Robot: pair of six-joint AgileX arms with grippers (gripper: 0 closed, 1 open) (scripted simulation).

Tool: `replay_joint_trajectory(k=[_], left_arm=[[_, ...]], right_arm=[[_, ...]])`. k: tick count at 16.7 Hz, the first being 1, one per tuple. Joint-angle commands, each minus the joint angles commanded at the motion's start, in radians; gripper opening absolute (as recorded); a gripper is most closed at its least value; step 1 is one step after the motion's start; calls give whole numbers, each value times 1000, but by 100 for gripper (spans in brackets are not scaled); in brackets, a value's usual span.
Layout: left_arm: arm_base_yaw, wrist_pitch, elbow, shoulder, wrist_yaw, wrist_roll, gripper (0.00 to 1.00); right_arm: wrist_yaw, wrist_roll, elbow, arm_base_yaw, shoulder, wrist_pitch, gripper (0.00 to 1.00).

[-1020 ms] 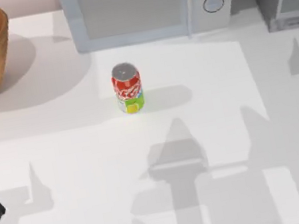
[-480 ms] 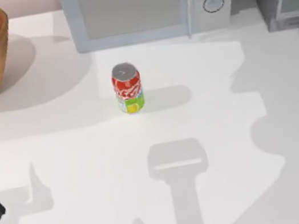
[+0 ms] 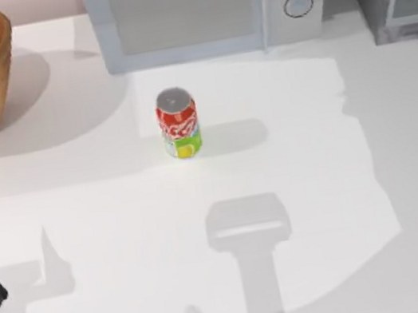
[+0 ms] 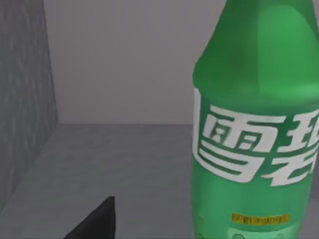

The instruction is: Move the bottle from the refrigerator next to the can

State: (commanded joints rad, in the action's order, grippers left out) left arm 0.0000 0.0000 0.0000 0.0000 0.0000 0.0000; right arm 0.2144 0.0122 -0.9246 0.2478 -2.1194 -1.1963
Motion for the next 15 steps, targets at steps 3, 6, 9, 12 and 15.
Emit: replay_joint_trajectory(k=[3, 6, 9, 12, 15], left_arm=[[0, 0, 0, 0, 0, 0, 100], [0, 0, 0, 0, 0, 0, 100], [0, 0, 0, 0, 0, 0, 100], [0, 0, 0, 0, 0, 0, 100], [0, 0, 0, 0, 0, 0, 100]], right_arm=[[-4, 0, -12, -6, -6, 9, 100], [-13, 0, -97, -12, -50, 47, 100], [-23, -1, -205, -22, -106, 99, 100], [-31, -1, -280, -29, -143, 137, 100], [-32, -1, -285, -30, -146, 140, 100]])
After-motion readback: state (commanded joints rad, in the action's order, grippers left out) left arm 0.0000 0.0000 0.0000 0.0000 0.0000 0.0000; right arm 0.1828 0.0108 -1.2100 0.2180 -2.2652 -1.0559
